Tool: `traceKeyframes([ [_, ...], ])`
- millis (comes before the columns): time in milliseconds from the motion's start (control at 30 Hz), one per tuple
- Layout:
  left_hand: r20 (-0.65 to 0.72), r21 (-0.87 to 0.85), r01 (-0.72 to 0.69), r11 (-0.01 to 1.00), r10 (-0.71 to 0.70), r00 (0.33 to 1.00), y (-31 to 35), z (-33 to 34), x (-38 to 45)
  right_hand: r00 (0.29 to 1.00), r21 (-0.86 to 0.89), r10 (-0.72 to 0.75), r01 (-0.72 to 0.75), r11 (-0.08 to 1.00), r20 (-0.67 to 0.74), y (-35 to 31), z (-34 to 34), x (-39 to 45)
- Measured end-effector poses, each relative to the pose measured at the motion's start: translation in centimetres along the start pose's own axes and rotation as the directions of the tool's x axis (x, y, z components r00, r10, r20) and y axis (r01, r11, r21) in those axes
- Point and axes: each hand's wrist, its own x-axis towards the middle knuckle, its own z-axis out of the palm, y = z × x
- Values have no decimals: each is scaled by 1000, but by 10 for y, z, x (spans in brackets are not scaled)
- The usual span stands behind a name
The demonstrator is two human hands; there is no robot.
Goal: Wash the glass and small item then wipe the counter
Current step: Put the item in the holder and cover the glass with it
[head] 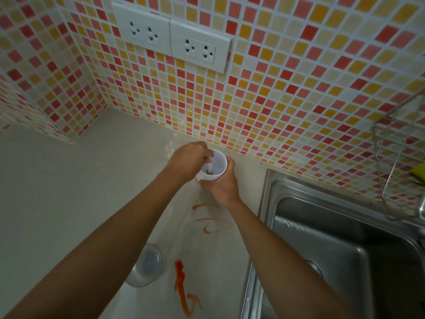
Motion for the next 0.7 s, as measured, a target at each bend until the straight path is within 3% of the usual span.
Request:
traceKeyframes([
  [100, 19, 41, -91, 995, 91, 996, 4, 0, 1, 1000, 12, 9, -9, 1000, 2, 1, 0, 1],
  [433, 113, 15, -112, 994, 109, 988, 1, 3, 5, 1000, -23, 11, -11, 1000, -1, -2, -2, 1],
  [533, 78, -67, -95, 993, 101, 992, -3, 7, 0, 1000, -5, 11, -11, 1000, 5, 0, -2, 1],
  [700, -1, -54, -83, 995, 83, 997, -3, 21, 2, 1000, -14, 3, -3, 1000, 13, 3, -2, 1],
])
